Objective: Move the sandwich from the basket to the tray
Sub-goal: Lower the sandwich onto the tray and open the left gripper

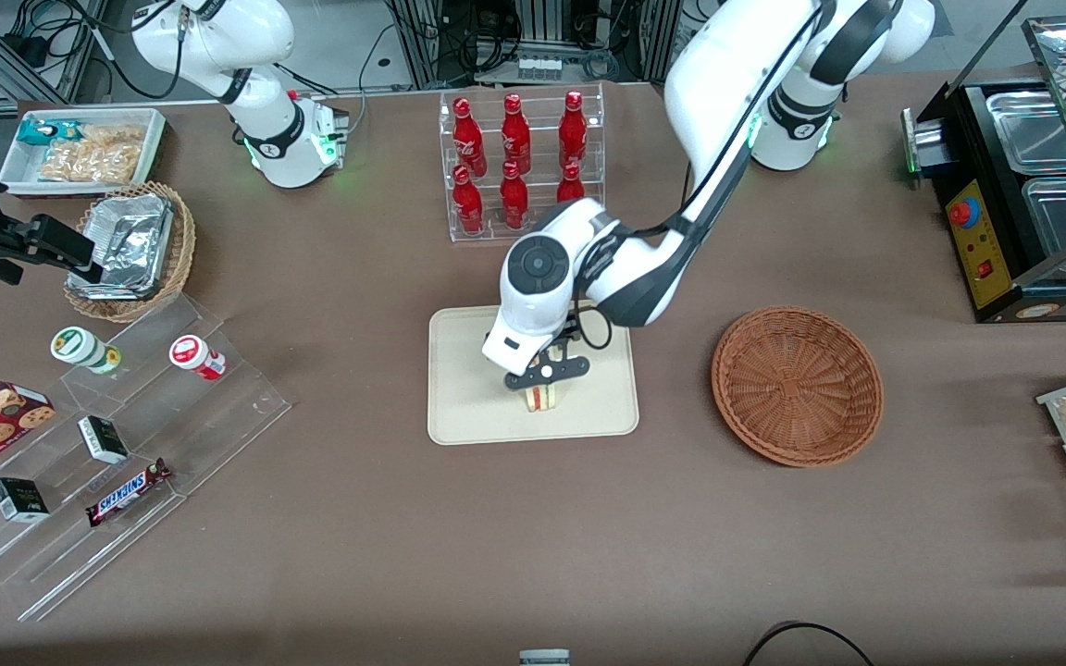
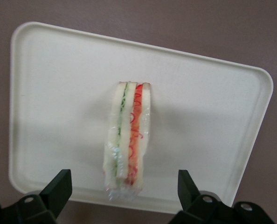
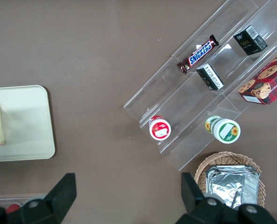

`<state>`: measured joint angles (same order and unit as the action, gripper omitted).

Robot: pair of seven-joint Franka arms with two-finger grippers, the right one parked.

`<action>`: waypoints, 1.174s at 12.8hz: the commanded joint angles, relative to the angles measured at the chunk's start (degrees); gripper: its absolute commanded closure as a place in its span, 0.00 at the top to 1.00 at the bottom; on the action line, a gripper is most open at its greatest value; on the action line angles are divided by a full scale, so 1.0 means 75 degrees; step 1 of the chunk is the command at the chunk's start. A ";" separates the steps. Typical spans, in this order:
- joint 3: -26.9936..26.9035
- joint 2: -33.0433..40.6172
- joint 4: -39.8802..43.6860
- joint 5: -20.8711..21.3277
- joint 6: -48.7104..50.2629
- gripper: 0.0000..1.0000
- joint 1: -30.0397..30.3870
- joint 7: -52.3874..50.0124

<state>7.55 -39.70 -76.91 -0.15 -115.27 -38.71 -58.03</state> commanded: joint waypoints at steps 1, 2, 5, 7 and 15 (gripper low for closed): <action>-0.0442 0.0593 -0.0187 0.0043 0.0811 1.00 -0.0054 -0.0068; -0.0595 0.0745 -0.0187 0.0055 0.1232 1.00 -0.0042 -0.0091; -0.1403 0.1039 -0.0396 0.0043 0.2090 1.00 -0.0030 -0.0021; -0.1859 0.1168 -0.0666 0.0032 0.2080 1.00 -0.0030 0.0142; -0.2413 0.2115 -0.1299 -0.0015 0.2256 1.00 0.0004 0.1033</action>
<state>-9.74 -28.29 -83.50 -0.17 -99.23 -38.33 -51.50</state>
